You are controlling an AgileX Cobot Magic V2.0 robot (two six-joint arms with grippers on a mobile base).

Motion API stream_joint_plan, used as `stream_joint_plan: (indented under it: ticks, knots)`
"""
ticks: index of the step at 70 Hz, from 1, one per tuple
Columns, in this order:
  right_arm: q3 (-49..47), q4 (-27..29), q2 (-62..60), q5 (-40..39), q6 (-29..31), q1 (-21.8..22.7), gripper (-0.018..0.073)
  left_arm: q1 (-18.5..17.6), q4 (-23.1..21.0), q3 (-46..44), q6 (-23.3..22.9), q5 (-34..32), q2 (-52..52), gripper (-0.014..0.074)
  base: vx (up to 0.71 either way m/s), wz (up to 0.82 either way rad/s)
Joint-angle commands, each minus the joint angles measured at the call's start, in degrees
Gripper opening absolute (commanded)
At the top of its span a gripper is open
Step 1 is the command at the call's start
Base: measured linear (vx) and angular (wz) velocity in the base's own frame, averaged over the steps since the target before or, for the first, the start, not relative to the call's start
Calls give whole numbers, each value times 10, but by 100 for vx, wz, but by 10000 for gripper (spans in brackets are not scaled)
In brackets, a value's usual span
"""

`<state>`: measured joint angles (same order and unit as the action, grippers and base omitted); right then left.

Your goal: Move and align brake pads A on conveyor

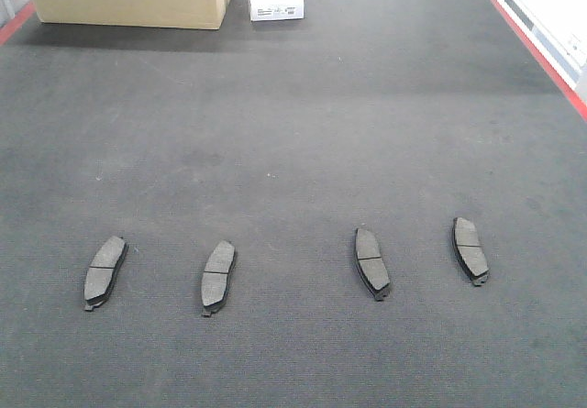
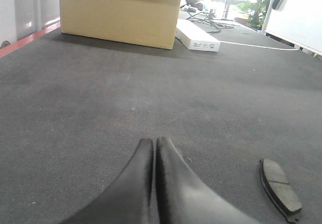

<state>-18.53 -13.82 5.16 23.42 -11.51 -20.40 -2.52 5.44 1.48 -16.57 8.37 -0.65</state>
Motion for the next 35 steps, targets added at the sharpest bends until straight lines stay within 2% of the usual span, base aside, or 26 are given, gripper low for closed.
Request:
stream_joint_plan:
  ticks: [1,35]
  knots:
    - [-15,-10,7,-41,5,1,-10,0,-5,14,-4,-45,-9,-7,0,0]
    - [-15,-10,7,-41,5,1,-10,0,-5,14,-4,-45,-9,-6,0,0]
